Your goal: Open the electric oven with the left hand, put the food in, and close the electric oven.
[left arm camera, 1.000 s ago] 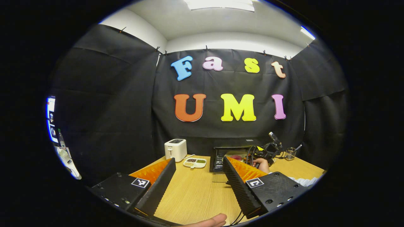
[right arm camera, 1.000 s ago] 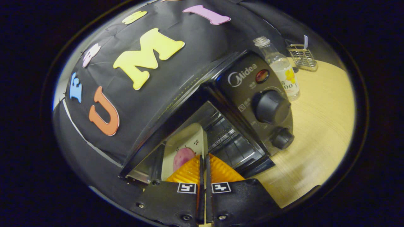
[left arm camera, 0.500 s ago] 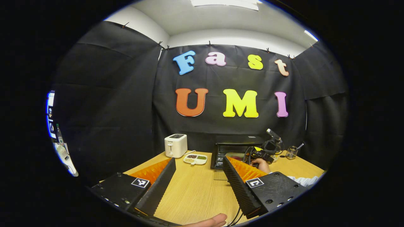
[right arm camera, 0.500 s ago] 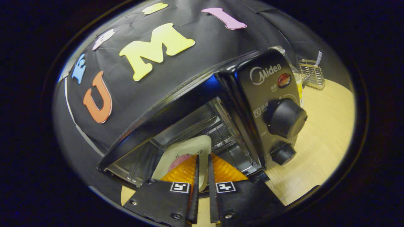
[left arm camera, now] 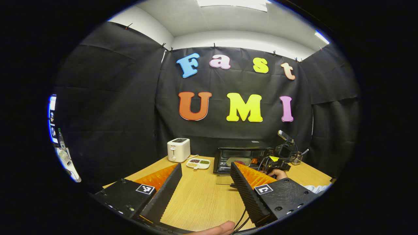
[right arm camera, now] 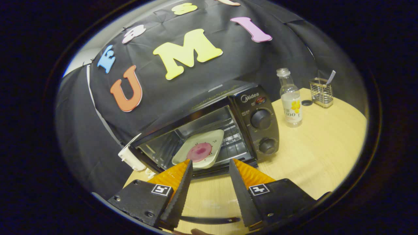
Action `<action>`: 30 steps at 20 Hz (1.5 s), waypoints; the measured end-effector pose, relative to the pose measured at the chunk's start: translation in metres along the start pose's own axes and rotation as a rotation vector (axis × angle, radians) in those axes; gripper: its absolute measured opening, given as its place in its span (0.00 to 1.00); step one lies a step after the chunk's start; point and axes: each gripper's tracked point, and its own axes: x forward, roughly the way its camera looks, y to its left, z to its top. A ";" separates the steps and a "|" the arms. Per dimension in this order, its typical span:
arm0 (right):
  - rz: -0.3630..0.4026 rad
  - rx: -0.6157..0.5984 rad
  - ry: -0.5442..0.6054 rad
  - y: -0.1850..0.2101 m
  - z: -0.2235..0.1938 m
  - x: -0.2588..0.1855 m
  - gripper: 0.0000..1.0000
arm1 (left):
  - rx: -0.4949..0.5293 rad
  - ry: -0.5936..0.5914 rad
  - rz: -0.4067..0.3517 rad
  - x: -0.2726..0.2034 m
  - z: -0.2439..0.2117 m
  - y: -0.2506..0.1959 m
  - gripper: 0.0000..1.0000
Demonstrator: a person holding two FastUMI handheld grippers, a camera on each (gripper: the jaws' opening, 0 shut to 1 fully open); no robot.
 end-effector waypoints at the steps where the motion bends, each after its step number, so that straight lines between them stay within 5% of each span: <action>1: 0.002 -0.015 -0.005 -0.001 0.003 -0.014 0.74 | 0.004 0.002 -0.006 -0.004 0.001 -0.004 0.95; 11: 0.089 -0.184 -0.190 -0.009 0.078 -0.161 1.00 | 0.014 0.055 -0.062 -0.002 -0.007 -0.039 0.95; 15: 0.064 -0.250 -0.289 -0.036 0.119 -0.217 1.00 | -0.003 0.092 -0.059 0.025 -0.023 -0.048 0.95; 24: -0.026 -0.350 -0.522 -0.092 0.189 -0.303 1.00 | -0.007 0.309 -0.181 0.104 -0.117 -0.122 0.95; 30: -0.051 -0.375 -0.536 -0.120 0.194 -0.320 1.00 | 0.020 0.471 -0.209 0.145 -0.201 -0.159 0.95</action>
